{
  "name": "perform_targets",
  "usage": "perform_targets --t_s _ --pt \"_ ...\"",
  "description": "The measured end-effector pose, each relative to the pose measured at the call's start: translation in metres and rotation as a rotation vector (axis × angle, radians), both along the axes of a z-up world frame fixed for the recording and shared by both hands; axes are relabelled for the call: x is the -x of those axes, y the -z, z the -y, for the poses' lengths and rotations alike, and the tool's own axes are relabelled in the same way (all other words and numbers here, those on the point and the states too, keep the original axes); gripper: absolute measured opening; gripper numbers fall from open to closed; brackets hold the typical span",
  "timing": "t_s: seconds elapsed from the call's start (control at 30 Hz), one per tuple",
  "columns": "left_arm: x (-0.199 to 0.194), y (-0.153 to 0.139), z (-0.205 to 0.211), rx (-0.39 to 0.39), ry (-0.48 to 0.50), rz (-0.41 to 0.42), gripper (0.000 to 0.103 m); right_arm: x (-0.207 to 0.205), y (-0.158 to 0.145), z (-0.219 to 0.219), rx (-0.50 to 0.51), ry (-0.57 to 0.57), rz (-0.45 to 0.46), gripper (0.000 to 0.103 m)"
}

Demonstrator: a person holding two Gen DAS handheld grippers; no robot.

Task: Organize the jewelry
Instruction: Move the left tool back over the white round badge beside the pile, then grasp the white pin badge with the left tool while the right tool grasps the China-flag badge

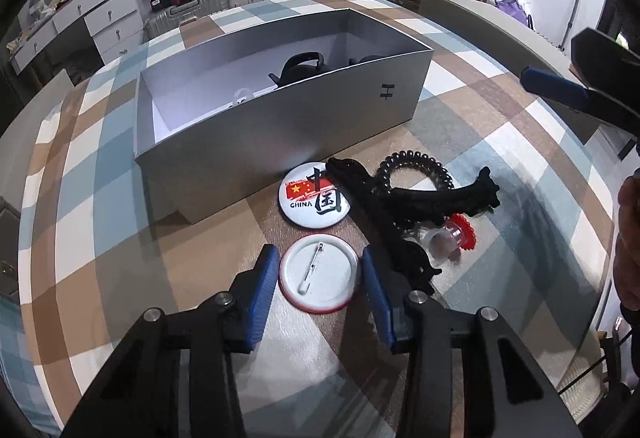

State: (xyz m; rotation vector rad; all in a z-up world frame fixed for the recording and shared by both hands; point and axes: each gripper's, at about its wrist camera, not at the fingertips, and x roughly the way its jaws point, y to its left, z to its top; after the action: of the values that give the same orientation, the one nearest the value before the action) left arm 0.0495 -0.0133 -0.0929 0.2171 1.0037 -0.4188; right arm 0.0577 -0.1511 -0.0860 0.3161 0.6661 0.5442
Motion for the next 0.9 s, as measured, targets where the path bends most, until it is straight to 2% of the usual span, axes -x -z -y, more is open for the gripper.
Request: perform_targets --t_s 0.2,0.27,0.4,0.47,0.53,0.7,0.8,0.9 --pt "0.004 -0.007 -0.016 0.036 -0.066 0.022 0.037 0.001 0.002 -0.007 -0.002 -0.061 -0.021 0.103" --pt "0.009 -0.012 -0.025 0.053 -0.092 0.035 0.037 0.0 0.004 -0.011 -0.033 -0.1 -0.033 0.103" --pt "0.018 -0.02 -0.044 0.086 -0.164 0.066 0.037 0.0 0.007 -0.023 -0.176 -0.229 -0.057 0.103" --pt "0.025 -0.021 -0.057 0.112 -0.207 0.078 0.037 -0.003 0.009 -0.036 -0.193 -0.27 -0.064 0.103" --pt "0.03 -0.021 -0.068 0.135 -0.246 0.077 0.037 -0.009 0.014 -0.051 -0.179 -0.289 -0.085 0.103" --pt "0.035 -0.016 -0.095 0.159 -0.332 0.085 0.037 -0.026 0.029 -0.084 -0.174 -0.352 -0.161 0.093" --pt "0.037 -0.016 -0.111 0.187 -0.382 0.088 0.037 -0.035 0.037 -0.099 -0.131 -0.341 -0.188 0.093" --pt "0.039 -0.018 -0.12 0.202 -0.397 0.093 0.037 -0.041 0.042 -0.108 -0.045 -0.288 -0.211 0.093"
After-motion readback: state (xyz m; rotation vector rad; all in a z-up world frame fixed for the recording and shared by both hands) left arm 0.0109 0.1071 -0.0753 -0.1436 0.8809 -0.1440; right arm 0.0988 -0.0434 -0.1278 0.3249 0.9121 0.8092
